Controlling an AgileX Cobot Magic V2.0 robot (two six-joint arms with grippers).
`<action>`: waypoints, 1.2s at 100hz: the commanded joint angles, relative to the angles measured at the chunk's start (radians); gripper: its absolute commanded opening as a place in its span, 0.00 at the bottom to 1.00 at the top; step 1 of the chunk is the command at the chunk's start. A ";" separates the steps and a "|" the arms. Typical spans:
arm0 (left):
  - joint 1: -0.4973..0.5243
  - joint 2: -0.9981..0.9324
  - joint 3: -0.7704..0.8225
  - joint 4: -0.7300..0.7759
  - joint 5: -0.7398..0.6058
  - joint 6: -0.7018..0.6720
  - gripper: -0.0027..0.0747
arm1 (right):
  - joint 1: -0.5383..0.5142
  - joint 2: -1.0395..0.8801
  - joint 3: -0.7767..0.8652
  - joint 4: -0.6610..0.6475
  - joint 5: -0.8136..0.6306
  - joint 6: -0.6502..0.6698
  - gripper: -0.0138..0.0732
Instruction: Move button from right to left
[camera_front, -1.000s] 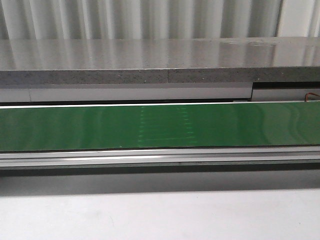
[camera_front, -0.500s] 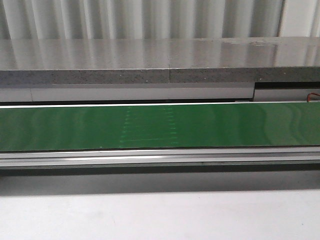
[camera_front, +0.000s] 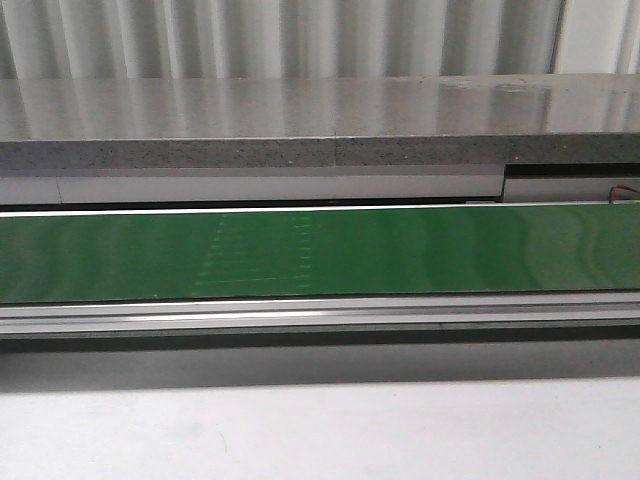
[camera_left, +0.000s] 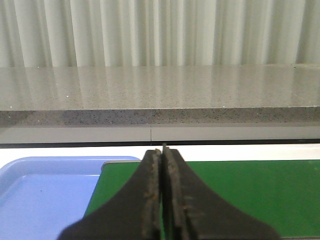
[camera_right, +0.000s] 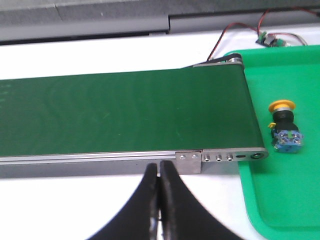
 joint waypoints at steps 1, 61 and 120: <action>-0.010 -0.032 0.026 -0.007 -0.082 -0.013 0.01 | 0.000 0.079 -0.087 0.000 -0.038 -0.003 0.08; -0.010 -0.032 0.026 -0.007 -0.082 -0.013 0.01 | 0.000 0.158 -0.116 0.020 0.013 -0.003 0.75; -0.010 -0.032 0.026 -0.007 -0.082 -0.013 0.01 | -0.193 0.476 -0.356 -0.051 0.047 0.008 0.76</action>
